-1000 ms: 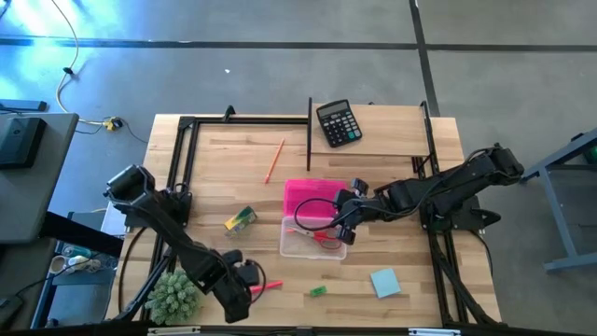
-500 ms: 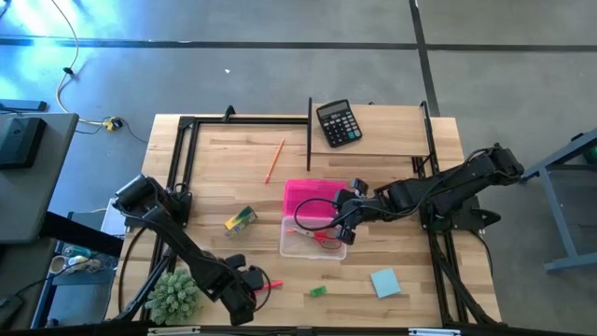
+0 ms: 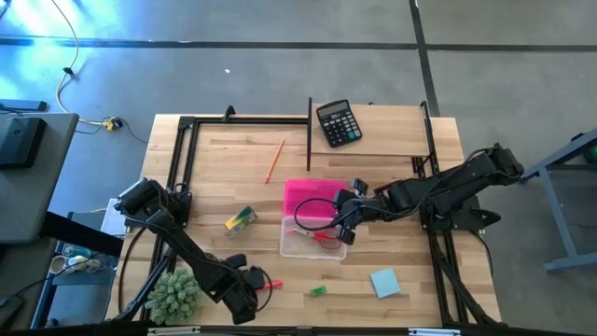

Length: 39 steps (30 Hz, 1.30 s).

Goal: Pack school essentials
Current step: Put the pink pen into the supply box

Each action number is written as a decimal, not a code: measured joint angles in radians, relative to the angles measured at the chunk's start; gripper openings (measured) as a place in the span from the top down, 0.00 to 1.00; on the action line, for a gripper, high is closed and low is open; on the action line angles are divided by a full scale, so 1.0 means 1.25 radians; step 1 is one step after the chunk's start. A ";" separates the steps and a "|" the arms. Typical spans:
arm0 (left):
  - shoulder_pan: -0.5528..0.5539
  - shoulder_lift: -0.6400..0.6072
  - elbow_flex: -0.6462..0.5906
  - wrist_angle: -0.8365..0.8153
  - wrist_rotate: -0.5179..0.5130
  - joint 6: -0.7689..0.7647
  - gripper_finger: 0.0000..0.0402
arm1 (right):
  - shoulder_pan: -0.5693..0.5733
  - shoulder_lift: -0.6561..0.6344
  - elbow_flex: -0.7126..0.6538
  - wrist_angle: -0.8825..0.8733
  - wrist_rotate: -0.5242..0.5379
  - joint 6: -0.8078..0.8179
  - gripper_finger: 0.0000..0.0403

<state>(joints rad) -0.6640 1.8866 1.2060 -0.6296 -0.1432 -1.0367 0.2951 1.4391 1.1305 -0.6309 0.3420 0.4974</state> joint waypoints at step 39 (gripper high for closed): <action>0.002 0.057 0.000 0.021 0.009 -0.004 0.92 | 0.000 0.000 0.000 -0.001 -0.009 0.000 0.69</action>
<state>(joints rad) -0.6613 1.9575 1.2064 -0.6033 -0.1323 -1.0420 0.2951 1.4395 1.1305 -0.6315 0.3310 0.4976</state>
